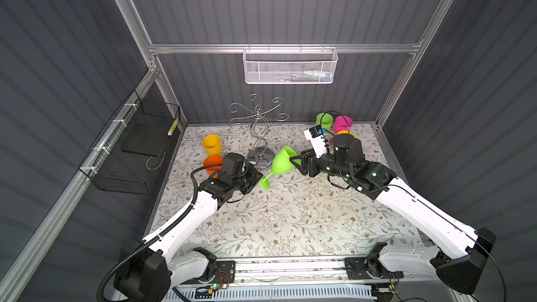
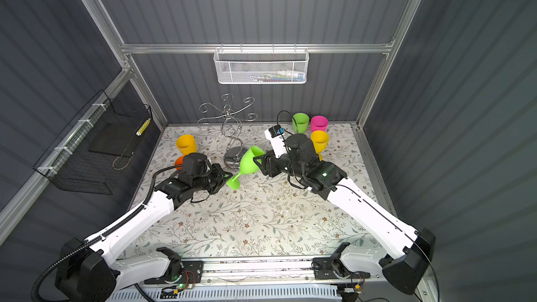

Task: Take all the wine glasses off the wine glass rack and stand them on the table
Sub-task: 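Turn the green glass upright with the right gripper while the left releases the stem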

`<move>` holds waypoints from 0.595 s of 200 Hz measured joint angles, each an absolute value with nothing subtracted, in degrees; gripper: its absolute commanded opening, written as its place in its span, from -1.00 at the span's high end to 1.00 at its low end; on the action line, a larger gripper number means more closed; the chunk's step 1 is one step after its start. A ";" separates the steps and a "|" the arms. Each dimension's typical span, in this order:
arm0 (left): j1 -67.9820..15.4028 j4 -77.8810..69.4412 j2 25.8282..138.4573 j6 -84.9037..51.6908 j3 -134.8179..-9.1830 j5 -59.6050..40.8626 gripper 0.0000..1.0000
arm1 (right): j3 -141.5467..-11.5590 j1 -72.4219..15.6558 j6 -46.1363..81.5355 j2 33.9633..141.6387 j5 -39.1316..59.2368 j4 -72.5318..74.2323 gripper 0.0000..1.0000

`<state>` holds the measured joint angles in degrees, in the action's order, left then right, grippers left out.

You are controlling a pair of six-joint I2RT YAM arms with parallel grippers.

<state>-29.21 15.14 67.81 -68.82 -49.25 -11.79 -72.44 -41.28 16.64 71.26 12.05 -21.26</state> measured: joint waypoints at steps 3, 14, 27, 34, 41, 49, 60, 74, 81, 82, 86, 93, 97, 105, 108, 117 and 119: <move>-29.21 15.07 67.83 -68.64 -49.21 -11.88 1.00 | -72.60 -41.28 16.67 71.44 12.38 -21.54 -0.19; -29.21 14.85 67.90 -68.03 -49.21 -12.05 1.00 | -73.03 -41.28 17.15 71.99 13.50 -22.52 -0.16; -29.21 14.50 67.90 -67.46 -49.19 -12.12 1.00 | -73.28 -41.28 17.67 72.42 14.66 -23.62 -0.13; -29.21 14.26 67.90 -67.18 -49.17 -12.12 1.00 | -73.36 -41.28 17.87 72.62 15.14 -24.10 -0.10; -29.21 14.09 67.92 -66.98 -49.17 -12.12 1.00 | -73.47 -41.28 17.93 72.88 15.53 -24.51 -0.07; -29.21 13.98 67.92 -66.65 -49.15 -12.12 1.00 | -73.78 -41.28 18.06 73.23 16.03 -25.10 -0.05; -29.21 13.76 67.92 -66.35 -49.10 -12.14 1.00 | -74.30 -41.28 18.24 73.87 16.60 -25.45 -0.03; -29.21 13.67 67.92 -65.93 -49.08 -12.14 1.00 | -75.05 -41.28 18.17 74.61 16.99 -25.78 -0.01; -29.21 13.65 67.92 -65.73 -49.06 -12.14 1.00 | -75.16 -41.28 18.17 74.81 17.19 -25.80 0.00; -29.21 13.65 67.92 -65.71 -49.06 -12.14 1.00 | -75.16 -41.28 18.20 74.85 17.23 -25.80 0.01; -29.21 13.65 67.92 -65.65 -49.04 -12.16 1.00 | -75.18 -41.28 18.22 74.85 17.32 -25.85 0.03; -29.21 13.63 67.92 -65.43 -49.01 -12.19 1.00 | -75.33 -41.28 18.22 75.02 17.61 -26.09 0.07; -29.21 13.63 67.90 -65.28 -49.01 -12.21 1.00 | -75.46 -41.25 18.15 75.13 17.89 -26.26 0.09; -29.21 13.65 67.90 -65.04 -49.01 -12.27 1.00 | -75.94 -41.23 18.22 75.48 18.44 -26.63 0.13; -29.21 13.65 67.90 -64.93 -49.01 -12.29 1.00 | -76.07 -41.23 17.96 75.57 18.63 -26.70 0.15; -29.21 13.65 67.88 -64.64 -49.01 -12.29 1.00 | -76.44 -41.19 18.00 75.85 19.27 -26.83 0.18; -29.21 13.65 67.88 -64.60 -49.01 -12.27 1.00 | -76.55 -41.15 18.11 75.94 19.38 -26.87 0.19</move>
